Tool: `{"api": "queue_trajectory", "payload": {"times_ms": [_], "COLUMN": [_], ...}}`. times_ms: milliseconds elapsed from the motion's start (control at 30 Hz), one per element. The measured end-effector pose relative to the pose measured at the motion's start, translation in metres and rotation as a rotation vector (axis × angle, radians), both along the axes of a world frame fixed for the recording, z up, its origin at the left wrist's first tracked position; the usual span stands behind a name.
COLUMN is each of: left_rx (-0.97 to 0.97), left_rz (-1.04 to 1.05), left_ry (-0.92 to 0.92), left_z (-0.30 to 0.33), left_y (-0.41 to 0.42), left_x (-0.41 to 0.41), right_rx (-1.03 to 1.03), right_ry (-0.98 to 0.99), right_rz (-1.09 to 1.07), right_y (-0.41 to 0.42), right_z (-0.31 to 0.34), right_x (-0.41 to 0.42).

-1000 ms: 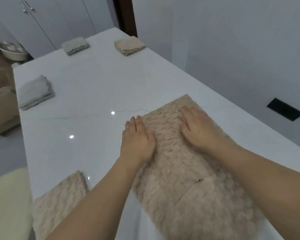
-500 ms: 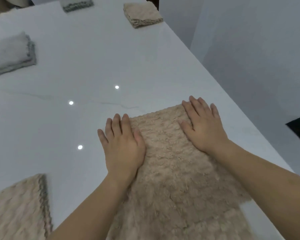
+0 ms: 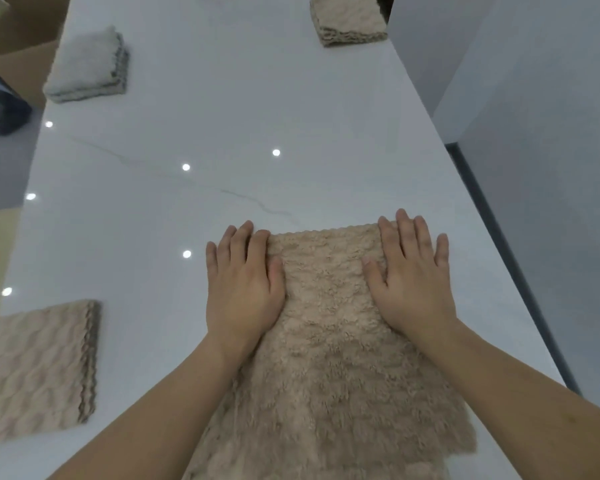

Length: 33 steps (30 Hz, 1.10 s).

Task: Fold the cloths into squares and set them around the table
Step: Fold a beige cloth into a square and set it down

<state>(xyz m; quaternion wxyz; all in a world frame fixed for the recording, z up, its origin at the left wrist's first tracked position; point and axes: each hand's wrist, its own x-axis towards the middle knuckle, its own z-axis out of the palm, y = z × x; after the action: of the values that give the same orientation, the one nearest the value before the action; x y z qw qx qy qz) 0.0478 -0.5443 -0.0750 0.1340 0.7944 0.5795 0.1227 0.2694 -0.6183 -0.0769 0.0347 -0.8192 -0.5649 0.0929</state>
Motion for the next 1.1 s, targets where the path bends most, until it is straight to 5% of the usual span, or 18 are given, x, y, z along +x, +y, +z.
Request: {"api": "queue_trajectory", "payload": {"times_ms": [667,933,1100], "left_rx": [0.249,0.146,0.136], "left_rz": [0.055,0.068,0.12], "left_ry": [-0.05,0.046,-0.203], "left_z": [-0.003,-0.01,0.045], "left_y": [-0.002,0.01,0.05], "left_x": [0.001,0.0,0.007], "right_rx": [0.168,0.271,0.252], "right_ry": [0.043,0.287,0.574], "right_rz": [0.054,0.131,0.146], "right_y": [-0.003,0.026,0.088], "right_z": [0.001,0.006,0.056], "right_x": [0.003,0.01,0.026]}}
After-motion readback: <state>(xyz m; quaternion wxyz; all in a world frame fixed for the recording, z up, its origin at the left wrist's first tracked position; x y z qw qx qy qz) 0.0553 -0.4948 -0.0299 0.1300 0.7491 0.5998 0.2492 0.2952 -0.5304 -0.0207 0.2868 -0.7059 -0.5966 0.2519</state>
